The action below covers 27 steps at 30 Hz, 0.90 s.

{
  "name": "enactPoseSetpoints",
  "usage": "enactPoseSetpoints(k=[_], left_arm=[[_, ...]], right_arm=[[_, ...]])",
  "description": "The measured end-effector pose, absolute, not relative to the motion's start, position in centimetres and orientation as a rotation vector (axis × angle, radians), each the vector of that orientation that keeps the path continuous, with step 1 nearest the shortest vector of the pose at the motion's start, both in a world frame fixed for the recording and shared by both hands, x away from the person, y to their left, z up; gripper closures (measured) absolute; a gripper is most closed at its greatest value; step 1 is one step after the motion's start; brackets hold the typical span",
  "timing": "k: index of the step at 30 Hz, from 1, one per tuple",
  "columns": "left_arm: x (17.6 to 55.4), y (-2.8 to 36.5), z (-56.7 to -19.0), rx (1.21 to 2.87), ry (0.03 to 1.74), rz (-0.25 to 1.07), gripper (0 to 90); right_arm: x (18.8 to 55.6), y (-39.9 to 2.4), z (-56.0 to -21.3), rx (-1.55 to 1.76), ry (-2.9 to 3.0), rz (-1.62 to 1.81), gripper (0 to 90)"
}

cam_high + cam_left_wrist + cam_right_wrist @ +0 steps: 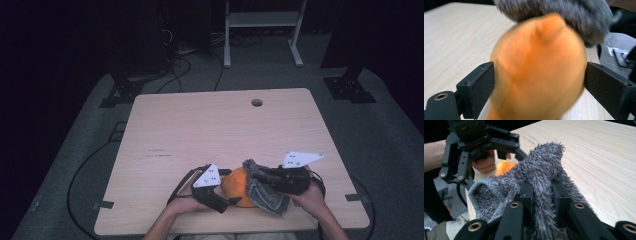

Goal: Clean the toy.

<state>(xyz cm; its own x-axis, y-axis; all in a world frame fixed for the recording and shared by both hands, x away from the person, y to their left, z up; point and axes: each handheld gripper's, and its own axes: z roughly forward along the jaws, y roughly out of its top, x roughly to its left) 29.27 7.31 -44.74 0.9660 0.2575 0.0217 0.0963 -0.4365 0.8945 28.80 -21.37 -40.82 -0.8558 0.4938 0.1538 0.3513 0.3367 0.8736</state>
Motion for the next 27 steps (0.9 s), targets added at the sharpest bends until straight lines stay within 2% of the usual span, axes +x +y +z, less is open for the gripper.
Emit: enactPoseSetpoints(k=[4,7,9,16,20,24,27], left_arm=[[29.3,6.9,-45.1,2.029,0.262,0.192,11.2],[29.3,7.1,-45.2,2.017,0.267,0.234,21.0],[29.3,7.1,-45.2,2.024,0.279,0.244,23.9],[29.4,7.4,-45.3,2.024,0.297,0.229,23.3],[29.5,7.2,-45.1,2.025,0.314,0.220,25.2],[29.5,7.1,-45.0,2.015,0.329,0.216,25.4],[29.5,7.0,-45.0,2.013,0.305,0.211,16.9]], right_arm=[[29.0,-22.2,-41.4,0.830,2.435,1.584,72.9],[29.4,-22.3,-41.7,0.854,2.425,1.601,72.7],[29.7,-22.8,-42.0,0.886,2.422,1.616,71.5],[30.0,-24.8,-42.7,1.021,2.416,1.511,73.4],[28.7,-23.9,-40.0,0.899,2.355,1.596,74.0],[27.6,-21.9,-38.9,0.778,2.379,1.611,73.9],[27.5,-20.4,-39.9,0.737,2.421,1.479,72.3]])
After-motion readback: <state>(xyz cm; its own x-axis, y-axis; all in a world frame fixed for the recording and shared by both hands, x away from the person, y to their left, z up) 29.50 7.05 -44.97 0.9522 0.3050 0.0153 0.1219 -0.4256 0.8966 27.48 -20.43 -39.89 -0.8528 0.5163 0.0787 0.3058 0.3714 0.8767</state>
